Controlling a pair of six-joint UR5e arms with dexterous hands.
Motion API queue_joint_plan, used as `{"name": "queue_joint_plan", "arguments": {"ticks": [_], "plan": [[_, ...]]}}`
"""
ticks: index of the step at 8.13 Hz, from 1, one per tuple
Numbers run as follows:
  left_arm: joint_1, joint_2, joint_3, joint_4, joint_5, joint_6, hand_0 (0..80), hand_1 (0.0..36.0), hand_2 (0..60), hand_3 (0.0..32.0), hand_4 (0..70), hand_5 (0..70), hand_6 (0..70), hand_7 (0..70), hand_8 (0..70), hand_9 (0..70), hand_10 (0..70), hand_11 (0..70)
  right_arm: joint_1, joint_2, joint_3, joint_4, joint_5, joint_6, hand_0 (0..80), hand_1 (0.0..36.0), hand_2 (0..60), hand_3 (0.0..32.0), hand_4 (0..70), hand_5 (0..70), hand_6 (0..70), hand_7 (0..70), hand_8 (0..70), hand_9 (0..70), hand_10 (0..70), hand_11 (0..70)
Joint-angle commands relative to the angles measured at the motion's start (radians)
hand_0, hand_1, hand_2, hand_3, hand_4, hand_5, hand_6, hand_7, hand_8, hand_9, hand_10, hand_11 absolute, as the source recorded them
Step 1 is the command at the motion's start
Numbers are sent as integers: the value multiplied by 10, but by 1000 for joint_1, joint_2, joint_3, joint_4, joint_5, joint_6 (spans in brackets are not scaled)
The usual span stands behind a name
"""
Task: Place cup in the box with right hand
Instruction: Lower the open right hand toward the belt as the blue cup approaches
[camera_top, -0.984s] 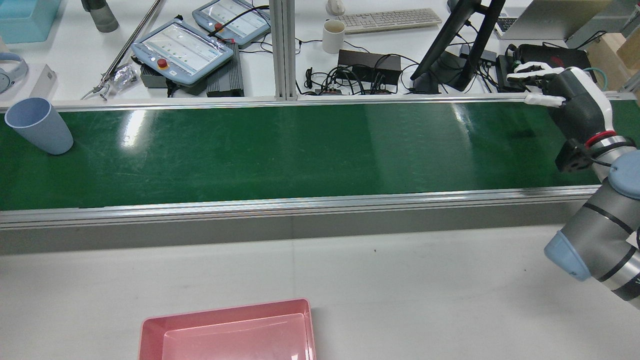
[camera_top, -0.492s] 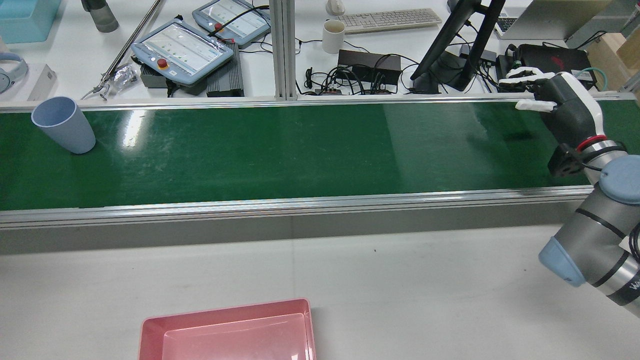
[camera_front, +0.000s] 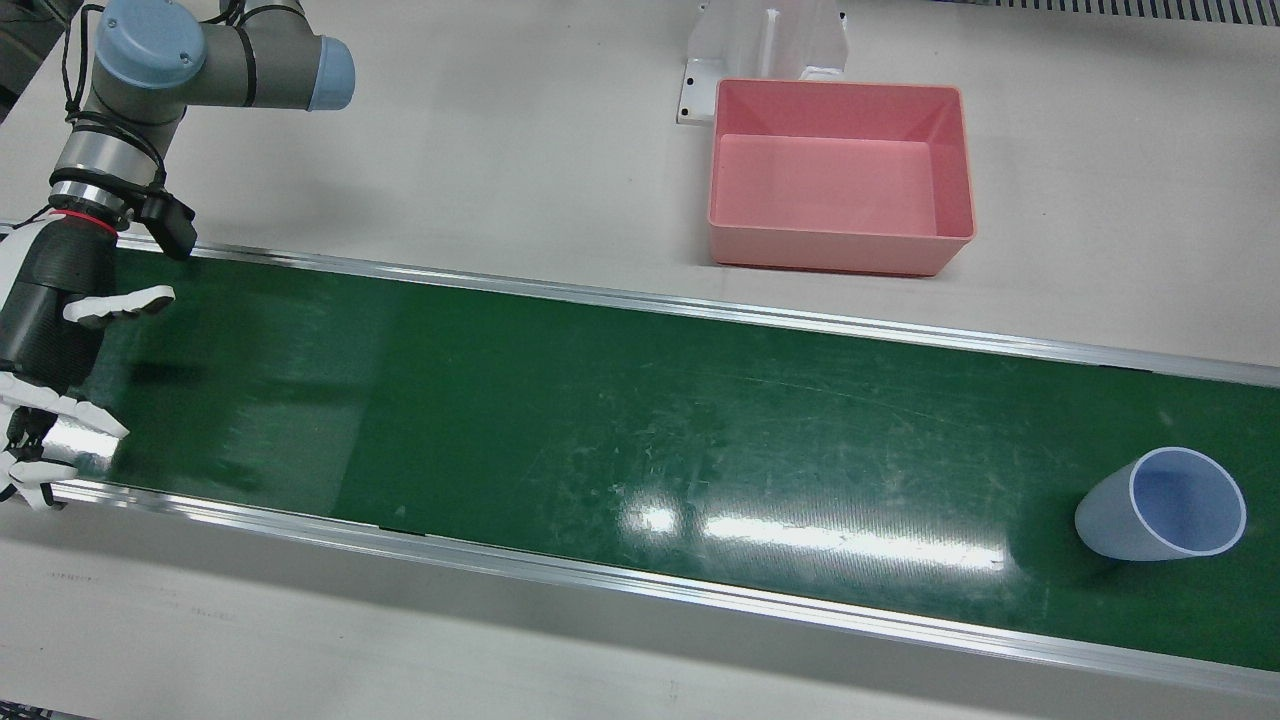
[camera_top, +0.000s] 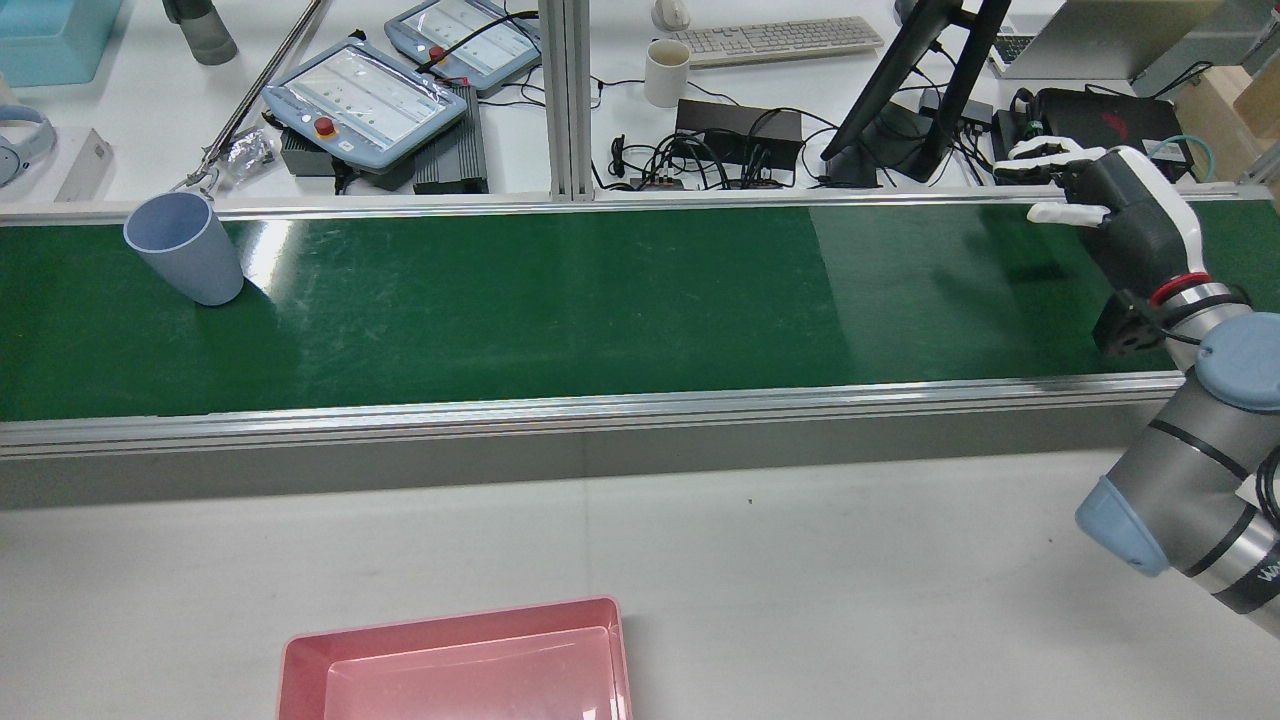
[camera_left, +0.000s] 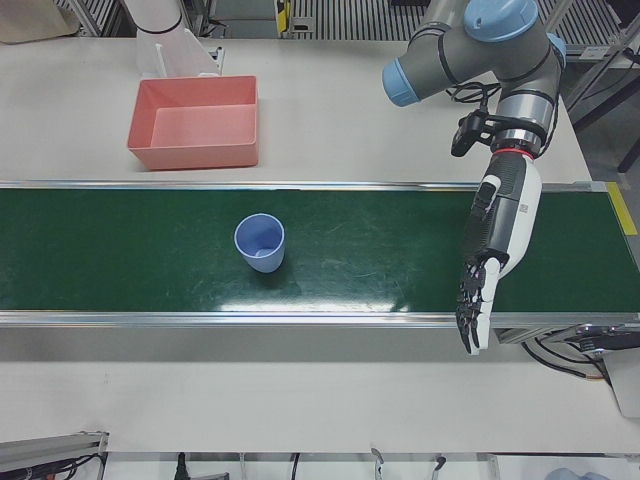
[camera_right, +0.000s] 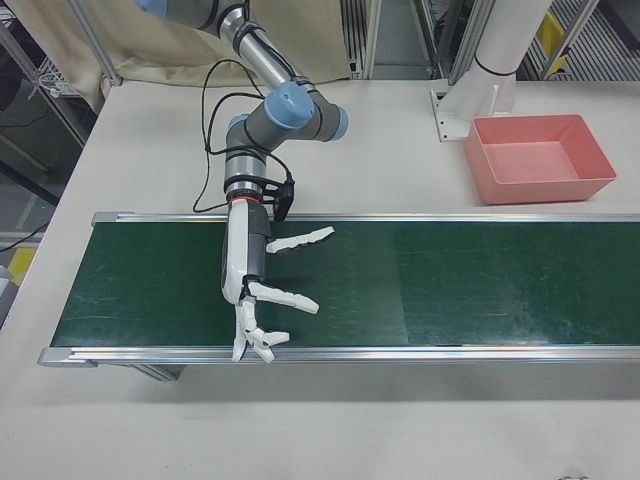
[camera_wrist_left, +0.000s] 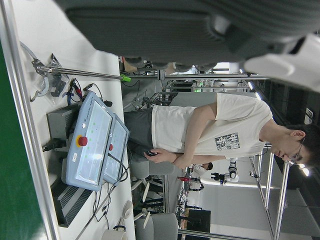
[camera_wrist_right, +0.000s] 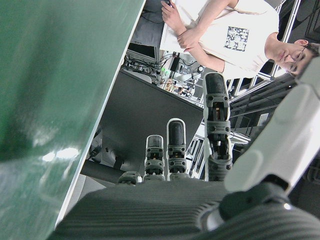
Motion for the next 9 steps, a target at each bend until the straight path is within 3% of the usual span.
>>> {"name": "queue_joint_plan", "arguments": {"ticks": [1, 9], "plan": [[0, 0, 1, 0, 0, 0, 0, 0, 0, 0, 0, 0, 0, 0, 0, 0, 0, 0, 0, 0, 7, 0, 0, -14, 444, 8, 18, 0, 537, 13, 101, 483, 100, 199, 12, 15], [0, 0, 1, 0, 0, 0, 0, 0, 0, 0, 0, 0, 0, 0, 0, 0, 0, 0, -22, 0, 7, 2, 0, -62, 440, 8, 8, 0, 451, 17, 100, 473, 102, 202, 20, 28]]}}
